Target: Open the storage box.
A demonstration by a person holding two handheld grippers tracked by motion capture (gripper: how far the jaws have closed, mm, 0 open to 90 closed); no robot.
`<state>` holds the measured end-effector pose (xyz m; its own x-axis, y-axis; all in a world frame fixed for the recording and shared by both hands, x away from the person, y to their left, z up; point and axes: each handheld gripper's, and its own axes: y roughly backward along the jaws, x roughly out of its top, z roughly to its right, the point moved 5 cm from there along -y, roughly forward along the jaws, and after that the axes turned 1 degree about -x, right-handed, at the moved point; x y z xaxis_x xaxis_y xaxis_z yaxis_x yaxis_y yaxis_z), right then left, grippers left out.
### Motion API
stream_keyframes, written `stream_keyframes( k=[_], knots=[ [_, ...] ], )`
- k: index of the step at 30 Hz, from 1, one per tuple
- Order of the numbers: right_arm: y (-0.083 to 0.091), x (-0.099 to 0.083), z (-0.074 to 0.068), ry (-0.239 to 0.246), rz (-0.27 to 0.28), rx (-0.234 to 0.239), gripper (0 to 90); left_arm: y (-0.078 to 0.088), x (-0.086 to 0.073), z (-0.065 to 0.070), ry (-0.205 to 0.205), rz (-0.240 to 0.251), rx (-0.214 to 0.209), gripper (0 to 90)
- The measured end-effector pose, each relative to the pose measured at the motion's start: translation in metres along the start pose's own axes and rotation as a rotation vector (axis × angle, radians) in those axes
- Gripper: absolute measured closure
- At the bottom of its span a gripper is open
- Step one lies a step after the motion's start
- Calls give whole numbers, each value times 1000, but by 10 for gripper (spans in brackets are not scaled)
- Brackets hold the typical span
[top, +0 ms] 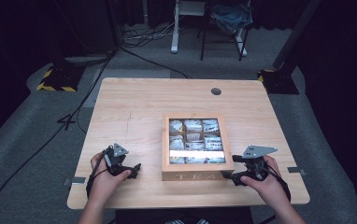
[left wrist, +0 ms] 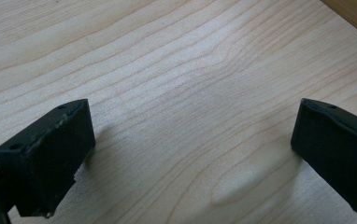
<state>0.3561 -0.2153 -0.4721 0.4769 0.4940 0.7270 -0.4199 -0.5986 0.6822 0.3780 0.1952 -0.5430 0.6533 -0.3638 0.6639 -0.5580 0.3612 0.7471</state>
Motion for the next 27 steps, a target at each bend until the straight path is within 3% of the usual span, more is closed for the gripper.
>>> stream_keyframes(
  k=[6, 15, 27],
  knots=[
    [-3, -2, -1, 42, -43, -30, 267, 0, 0, 0, 0, 0, 0, 3],
    [1, 0, -3, 70, -51, -51, 308, 0, 0, 0, 1, 1, -1, 3],
    [12, 8, -3, 69, -3, -79, 340, 0, 0, 0, 0, -2, -2, 2]
  ],
)
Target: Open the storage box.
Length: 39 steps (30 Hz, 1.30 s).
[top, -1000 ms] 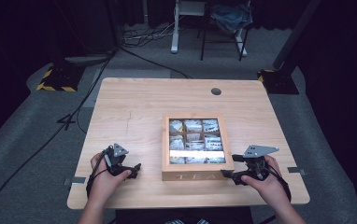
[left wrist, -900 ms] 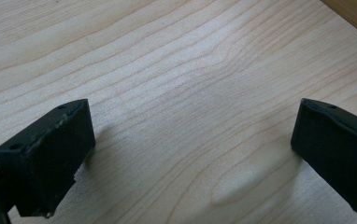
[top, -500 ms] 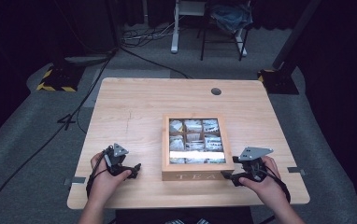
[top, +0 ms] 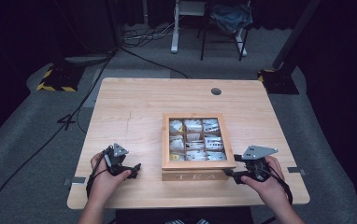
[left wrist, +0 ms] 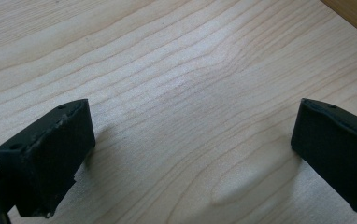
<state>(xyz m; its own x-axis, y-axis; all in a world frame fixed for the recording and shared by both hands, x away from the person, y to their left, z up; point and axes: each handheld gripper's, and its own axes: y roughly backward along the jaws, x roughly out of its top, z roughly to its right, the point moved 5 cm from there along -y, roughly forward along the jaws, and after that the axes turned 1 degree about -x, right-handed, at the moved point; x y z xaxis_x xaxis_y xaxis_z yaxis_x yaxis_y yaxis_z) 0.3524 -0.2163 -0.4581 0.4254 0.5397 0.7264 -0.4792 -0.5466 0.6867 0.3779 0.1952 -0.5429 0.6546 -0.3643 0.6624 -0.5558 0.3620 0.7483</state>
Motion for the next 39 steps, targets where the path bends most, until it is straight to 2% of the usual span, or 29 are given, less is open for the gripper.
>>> stream_keyframes(
  k=[6, 9, 19, 28, 29, 39],
  knots=[
    [7, 7, -2, 61, 29, -50, 338, 0, 0, 0, 2, 1, -4, 3],
    [11, 10, -2, 71, 42, -60, 338, -1, 1, 0, 2, 3, -4, 3],
    [17, 18, 1, 36, 73, -42, 339, -1, 1, 0, 2, 3, -3, 3],
    [26, 33, 3, 42, 109, -73, 354, -1, 1, 0, 4, 3, -7, 3],
    [29, 37, 4, 45, 120, -81, 360, -1, 2, -1, -7, 0, -14, 3],
    [33, 55, 10, 58, 139, -101, 360, -3, 3, -1, -13, 1, -17, 3]
  ],
)
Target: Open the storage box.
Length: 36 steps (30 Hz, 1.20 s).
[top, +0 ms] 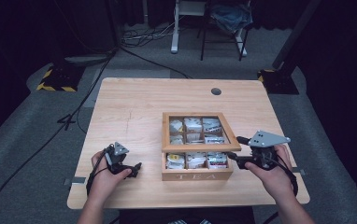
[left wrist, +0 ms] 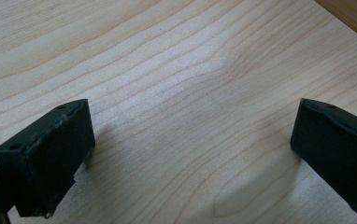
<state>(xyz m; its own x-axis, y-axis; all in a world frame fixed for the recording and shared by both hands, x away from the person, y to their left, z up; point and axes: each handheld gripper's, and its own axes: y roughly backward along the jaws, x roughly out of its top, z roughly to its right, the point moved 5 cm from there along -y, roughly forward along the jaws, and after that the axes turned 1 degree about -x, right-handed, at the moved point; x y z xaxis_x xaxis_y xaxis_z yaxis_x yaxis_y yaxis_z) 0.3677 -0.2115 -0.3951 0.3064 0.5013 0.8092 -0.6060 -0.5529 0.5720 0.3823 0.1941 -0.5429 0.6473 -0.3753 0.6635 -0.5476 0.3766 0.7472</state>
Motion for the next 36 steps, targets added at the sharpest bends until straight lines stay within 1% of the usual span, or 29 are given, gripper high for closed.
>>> stream_keyframes(
  k=[5, 8, 9, 11, 13, 15, 18, 20, 22, 23, 24, 26, 31, 33, 35, 36],
  knots=[
    [1, 10, 5, -8, 28, -8, 364, 0, 0, 0, 0, 0, -1, 5],
    [1, 14, 7, -13, 40, -12, 367, 0, -1, 1, 8, 3, -4, 5],
    [2, 18, 10, -25, 55, -16, 379, 0, -1, 1, 6, 2, -4, 7],
    [2, 22, 13, -30, 66, -27, 401, 1, -1, 1, 0, 1, -4, 8],
    [2, 24, 15, -37, 75, -29, 402, 1, -1, 1, 0, 0, -3, 8],
    [1, 28, 19, -55, 97, -28, 405, 1, -1, 1, 0, 1, -3, 8],
    [0, 31, 22, -64, 106, -30, 408, 1, -1, 2, 2, 3, -8, 14],
    [-1, 32, 22, -66, 108, -32, 409, 2, -1, 2, 2, 10, -5, 38],
    [-2, 33, 24, -70, 113, -33, 411, 2, -1, 2, 0, 16, -11, 67],
    [-2, 34, 25, -73, 115, -32, 412, 2, 0, 2, -2, 24, -13, 67],
    [-3, 36, 28, -81, 123, -33, 422, 3, 0, 2, -10, 32, -14, 115],
    [-3, 38, 30, -87, 132, -38, 428, 3, 0, 2, -9, 40, -17, 159],
    [-4, 44, 35, -105, 153, -51, 440, 2, 2, 1, -12, 35, -20, 164],
    [-5, 45, 36, -105, 155, -54, 441, 3, 2, 1, -15, 30, -21, 166],
    [-6, 46, 37, -113, 160, -52, 442, 3, 3, 1, -18, 25, -20, 190],
    [-6, 46, 37, -124, 166, -56, 442, 4, 4, 1, -5, 27, -33, 198]
  ],
)
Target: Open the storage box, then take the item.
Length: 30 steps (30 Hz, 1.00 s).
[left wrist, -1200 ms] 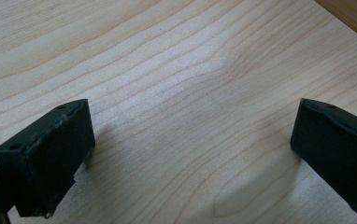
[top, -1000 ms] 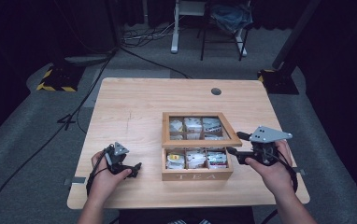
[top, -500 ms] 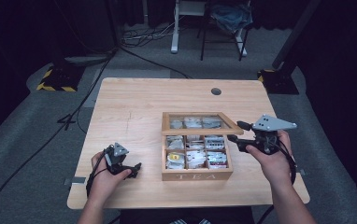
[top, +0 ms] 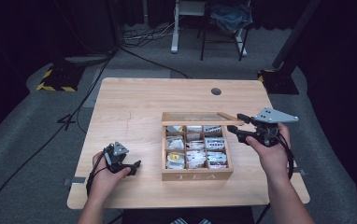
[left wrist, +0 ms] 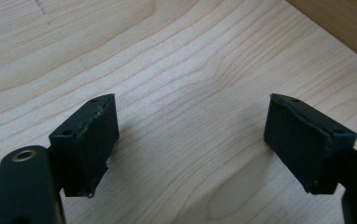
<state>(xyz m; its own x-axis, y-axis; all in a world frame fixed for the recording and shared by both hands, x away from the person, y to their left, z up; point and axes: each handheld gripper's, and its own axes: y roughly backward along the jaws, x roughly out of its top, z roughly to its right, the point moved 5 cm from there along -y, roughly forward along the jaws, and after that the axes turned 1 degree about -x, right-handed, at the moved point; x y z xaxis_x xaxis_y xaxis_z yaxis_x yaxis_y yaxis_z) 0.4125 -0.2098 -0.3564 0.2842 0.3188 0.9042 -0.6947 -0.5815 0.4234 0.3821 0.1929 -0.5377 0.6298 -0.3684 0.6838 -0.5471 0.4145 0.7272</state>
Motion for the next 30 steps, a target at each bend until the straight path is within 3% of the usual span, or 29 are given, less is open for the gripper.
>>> stream_keyframes(
  k=[5, 12, 25, 30],
  knots=[
    [-1, -1, -1, 7, 1, -12, 442, 3, 3, 2, 8, 7, -22, 233],
    [-3, -2, 1, -4, -1, -6, 446, 22, 19, 19, -42, 65, -55, 254],
    [-3, 0, 2, -10, 4, -6, 449, 48, 40, 44, -111, 118, -101, 277],
    [-3, 0, 2, -3, 3, -11, 451, 58, 52, 60, -153, 139, -143, 293]
  ],
)
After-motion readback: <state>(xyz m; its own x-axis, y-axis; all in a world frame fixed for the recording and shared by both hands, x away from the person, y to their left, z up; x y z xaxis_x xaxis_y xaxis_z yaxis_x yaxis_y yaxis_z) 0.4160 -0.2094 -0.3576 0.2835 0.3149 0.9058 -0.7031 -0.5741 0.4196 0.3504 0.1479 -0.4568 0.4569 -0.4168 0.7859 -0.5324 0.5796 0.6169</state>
